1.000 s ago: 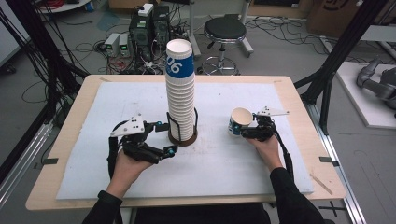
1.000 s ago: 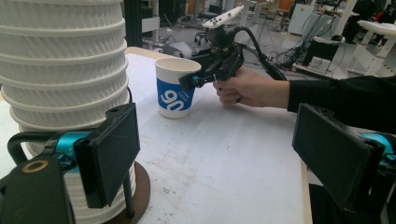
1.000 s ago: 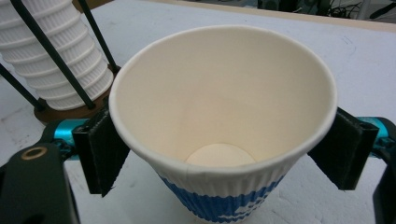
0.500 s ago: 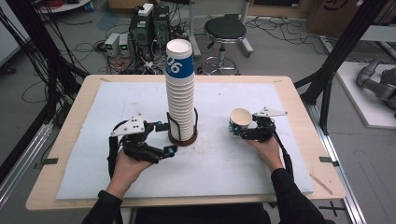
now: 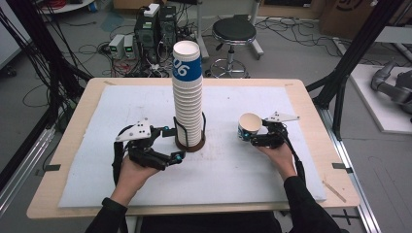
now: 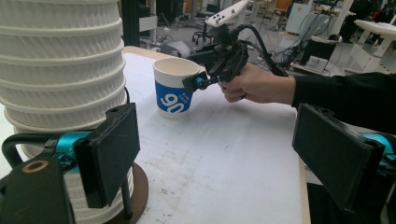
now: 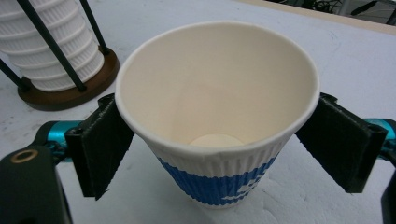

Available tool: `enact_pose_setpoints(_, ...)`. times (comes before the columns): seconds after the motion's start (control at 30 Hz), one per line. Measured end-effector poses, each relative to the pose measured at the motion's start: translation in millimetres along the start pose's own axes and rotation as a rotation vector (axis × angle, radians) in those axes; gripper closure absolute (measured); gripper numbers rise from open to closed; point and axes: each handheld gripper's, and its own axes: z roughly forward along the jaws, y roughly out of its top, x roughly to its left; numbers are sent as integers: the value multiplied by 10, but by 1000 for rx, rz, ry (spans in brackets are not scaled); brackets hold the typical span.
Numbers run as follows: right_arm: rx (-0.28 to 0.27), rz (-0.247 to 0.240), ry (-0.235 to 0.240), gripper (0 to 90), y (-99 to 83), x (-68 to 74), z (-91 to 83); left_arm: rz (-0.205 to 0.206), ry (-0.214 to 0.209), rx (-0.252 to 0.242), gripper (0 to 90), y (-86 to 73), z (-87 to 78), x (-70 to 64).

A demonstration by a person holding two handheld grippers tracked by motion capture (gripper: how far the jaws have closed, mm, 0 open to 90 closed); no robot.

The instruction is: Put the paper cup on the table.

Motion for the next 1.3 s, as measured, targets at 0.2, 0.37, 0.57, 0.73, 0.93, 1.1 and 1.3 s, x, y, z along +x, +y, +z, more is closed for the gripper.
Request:
enact_pose_setpoints(0.2,4,-11,8,122,18,11,-54,1,0,-2,149,3,-5,1)
enact_pose_setpoints(0.37,19,-6,18,123,25,8,-98,4,1,0,149,5,-12,8)
enact_pose_setpoints(0.57,33,-12,26,123,38,10,-177,2,3,-2,149,7,-13,10)
enact_pose_setpoints(0.73,64,3,38,123,24,-25,-281,5,3,1,149,8,-12,11)
enact_pose_setpoints(0.93,35,-10,61,124,27,-29,-454,6,6,0,149,11,-5,16)
enact_pose_setpoints(1.1,-17,-27,115,125,73,24,-600,4,8,-2,149,15,-9,26)
enact_pose_setpoints(1.3,-82,-38,153,125,117,80,-769,4,8,-6,149,25,-10,35)
